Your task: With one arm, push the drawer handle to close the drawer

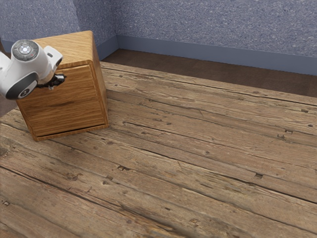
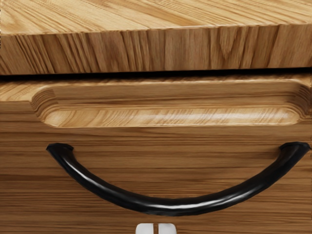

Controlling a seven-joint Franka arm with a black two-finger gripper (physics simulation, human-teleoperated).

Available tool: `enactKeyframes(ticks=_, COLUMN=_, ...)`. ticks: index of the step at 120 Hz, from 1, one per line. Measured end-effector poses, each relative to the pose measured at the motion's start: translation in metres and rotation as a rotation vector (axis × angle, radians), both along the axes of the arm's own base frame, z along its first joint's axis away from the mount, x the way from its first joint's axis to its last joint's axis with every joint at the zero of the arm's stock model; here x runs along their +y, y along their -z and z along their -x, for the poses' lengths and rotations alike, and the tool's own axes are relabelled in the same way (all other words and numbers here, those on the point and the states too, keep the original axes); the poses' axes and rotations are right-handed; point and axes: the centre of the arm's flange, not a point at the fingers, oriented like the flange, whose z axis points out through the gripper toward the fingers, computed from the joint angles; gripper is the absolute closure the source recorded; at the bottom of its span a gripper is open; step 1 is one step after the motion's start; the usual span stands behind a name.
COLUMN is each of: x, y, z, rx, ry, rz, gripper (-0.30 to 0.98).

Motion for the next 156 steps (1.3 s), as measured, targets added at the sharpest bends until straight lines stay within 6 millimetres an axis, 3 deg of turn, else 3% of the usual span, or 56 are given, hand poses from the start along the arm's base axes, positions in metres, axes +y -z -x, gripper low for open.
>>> enactKeyframes(ticks=32, x=-0.004, y=0.001, z=-0.011, rx=-0.008, ry=0.01, rz=-0.014, gripper=0.87)
enactKeyframes(ticks=37, x=-0.004, y=0.0, z=-0.007, rx=-0.007, ry=0.005, rz=-0.006, gripper=0.79)
enactKeyframes(ticks=46, x=-0.03, y=-0.015, z=0.004, rx=-0.012, ry=0.024, rz=0.034, gripper=0.79)
enactKeyframes(ticks=74, x=-0.142, y=-0.102, z=0.038, rx=0.039, ry=0.06, rz=0.273, gripper=0.79)
enactKeyframes(ticks=81, x=-0.15, y=-0.127, z=0.042, rx=0.076, ry=0.031, rz=0.322, gripper=0.79)
enactKeyframes(ticks=94, x=-0.151, y=-0.155, z=0.051, rx=0.166, ry=-0.009, rz=0.385, gripper=0.79)
enactKeyframes(ticks=105, x=-0.168, y=-0.196, z=0.058, rx=0.224, ry=0.006, rz=0.41, gripper=0.79)
enactKeyframes(ticks=112, x=-0.172, y=-0.209, z=0.065, rx=0.276, ry=0.006, rz=0.419, gripper=0.78)
enactKeyframes(ticks=136, x=-0.185, y=-0.204, z=0.083, rx=0.45, ry=0.026, rz=0.427, gripper=0.36)
enactKeyframes(ticks=156, x=-0.194, y=-0.198, z=0.093, rx=0.526, ry=0.053, rz=0.423, gripper=0.16)
